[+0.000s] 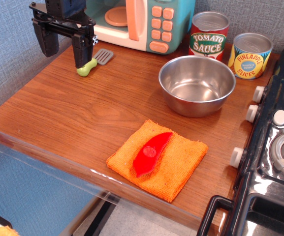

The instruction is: Put the pepper in front of the microwave.

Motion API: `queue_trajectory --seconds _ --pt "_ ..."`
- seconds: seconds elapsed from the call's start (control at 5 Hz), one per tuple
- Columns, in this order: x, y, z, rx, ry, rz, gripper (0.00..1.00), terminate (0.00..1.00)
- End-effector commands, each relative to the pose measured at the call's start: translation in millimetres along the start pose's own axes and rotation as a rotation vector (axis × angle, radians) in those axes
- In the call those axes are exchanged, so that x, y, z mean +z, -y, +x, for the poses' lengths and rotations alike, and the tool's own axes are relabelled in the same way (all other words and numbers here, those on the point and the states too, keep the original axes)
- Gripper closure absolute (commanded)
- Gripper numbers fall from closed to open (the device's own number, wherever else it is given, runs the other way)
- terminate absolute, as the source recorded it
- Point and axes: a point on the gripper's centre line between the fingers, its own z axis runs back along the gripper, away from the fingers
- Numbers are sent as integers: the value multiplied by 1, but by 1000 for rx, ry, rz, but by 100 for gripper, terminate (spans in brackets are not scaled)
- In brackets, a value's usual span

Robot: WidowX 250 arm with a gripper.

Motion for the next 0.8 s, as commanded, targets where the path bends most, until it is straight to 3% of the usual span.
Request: queue_trajectory --seconds 0.0,0.6 --pt "0 0 0 0 0 0 0 0" --pt "-15 99 -64 -130 23 24 0 0"
